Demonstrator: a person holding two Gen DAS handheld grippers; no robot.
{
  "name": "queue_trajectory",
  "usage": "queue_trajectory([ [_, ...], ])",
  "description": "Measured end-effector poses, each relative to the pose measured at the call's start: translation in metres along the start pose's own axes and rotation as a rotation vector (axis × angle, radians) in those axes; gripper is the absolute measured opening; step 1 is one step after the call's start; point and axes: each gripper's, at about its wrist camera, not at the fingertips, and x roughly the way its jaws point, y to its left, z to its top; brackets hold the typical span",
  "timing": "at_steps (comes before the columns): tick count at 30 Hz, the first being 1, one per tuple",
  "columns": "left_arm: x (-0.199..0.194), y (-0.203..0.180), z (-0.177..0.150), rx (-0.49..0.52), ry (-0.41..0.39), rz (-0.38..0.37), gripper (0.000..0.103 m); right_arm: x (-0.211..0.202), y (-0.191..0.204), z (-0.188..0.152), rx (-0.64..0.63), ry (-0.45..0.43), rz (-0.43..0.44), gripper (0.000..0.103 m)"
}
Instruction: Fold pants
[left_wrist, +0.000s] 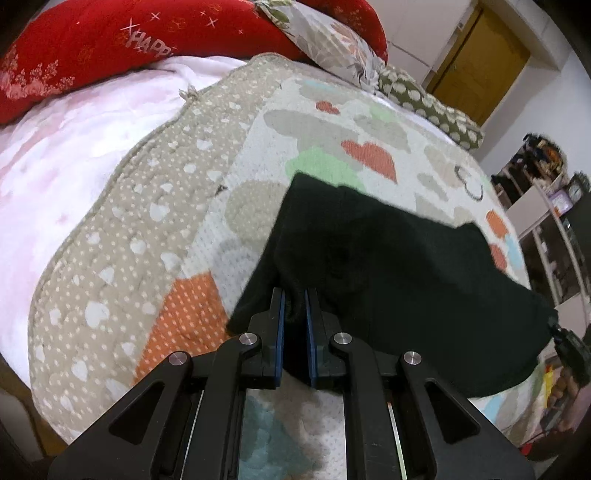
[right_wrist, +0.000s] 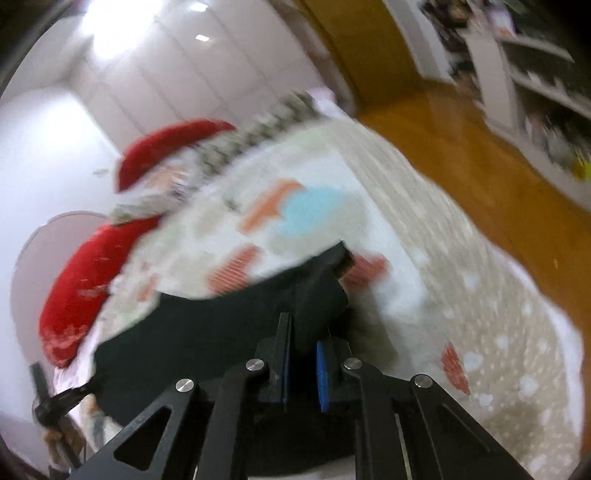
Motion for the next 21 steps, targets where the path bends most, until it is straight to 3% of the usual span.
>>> queue_trajectory([
  [3, -0.013, 0.005, 0.005, 0.010, -0.047, 0.060, 0.004, -0.029, 0.033, -0.001, -0.076, -0.013, 0.060, 0.010],
  [5, -0.016, 0.015, 0.007, -0.015, -0.055, 0.057, 0.004, -0.032, 0.041, -0.012, -0.099, 0.022, 0.084, 0.011],
  [10, -0.014, 0.020, 0.000, 0.000, -0.030, 0.046, 0.004, 0.008, -0.005, -0.043, 0.002, 0.132, -0.096, 0.010],
  [13, -0.024, 0.007, -0.002, 0.053, -0.050, 0.028, 0.004, 0.005, -0.021, -0.041, 0.053, 0.115, -0.082, 0.010],
  [17, -0.037, -0.008, -0.003, 0.064, -0.077, -0.005, 0.006, -0.002, -0.015, -0.033, 0.008, 0.097, -0.060, 0.011],
  [18, -0.039, -0.011, -0.004, 0.057, -0.077, -0.014, 0.011, -0.001, -0.014, -0.034, 0.007, 0.105, -0.054, 0.012],
  [20, -0.037, -0.013, -0.007, 0.035, -0.061, -0.017, 0.035, 0.007, -0.014, -0.033, 0.024, 0.112, -0.028, 0.015],
  [21, -0.035, -0.014, -0.010, 0.019, -0.054, -0.019, 0.052, 0.008, -0.015, -0.035, 0.031, 0.119, -0.013, 0.018],
])
